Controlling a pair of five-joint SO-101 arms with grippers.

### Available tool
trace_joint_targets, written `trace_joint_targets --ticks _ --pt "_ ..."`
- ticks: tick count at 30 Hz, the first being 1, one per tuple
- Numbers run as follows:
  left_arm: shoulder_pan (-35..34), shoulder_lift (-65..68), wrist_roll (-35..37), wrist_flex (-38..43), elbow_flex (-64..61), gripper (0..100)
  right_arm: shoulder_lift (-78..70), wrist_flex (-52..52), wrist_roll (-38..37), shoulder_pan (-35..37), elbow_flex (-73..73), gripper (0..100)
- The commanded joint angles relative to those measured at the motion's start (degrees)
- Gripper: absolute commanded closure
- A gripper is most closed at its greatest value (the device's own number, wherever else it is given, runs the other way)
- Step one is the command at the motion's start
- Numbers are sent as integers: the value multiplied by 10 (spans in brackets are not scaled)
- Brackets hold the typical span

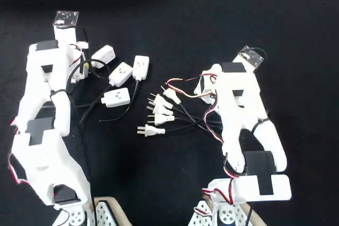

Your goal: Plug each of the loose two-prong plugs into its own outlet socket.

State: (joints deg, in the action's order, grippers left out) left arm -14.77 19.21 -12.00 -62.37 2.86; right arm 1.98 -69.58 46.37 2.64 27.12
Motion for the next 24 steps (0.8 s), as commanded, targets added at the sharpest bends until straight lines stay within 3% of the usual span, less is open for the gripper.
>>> trace_joint_targets --ticks 1,15,24 --pt "-7 -72 -31 -52 32 884 1 5 3 -8 -7 945" --pt "-61 -103 -39 -57 36 880 1 21 3 -8 2 945" --pt "-104 -71 -41 20 -34 879 1 21 3 -9 3 945"
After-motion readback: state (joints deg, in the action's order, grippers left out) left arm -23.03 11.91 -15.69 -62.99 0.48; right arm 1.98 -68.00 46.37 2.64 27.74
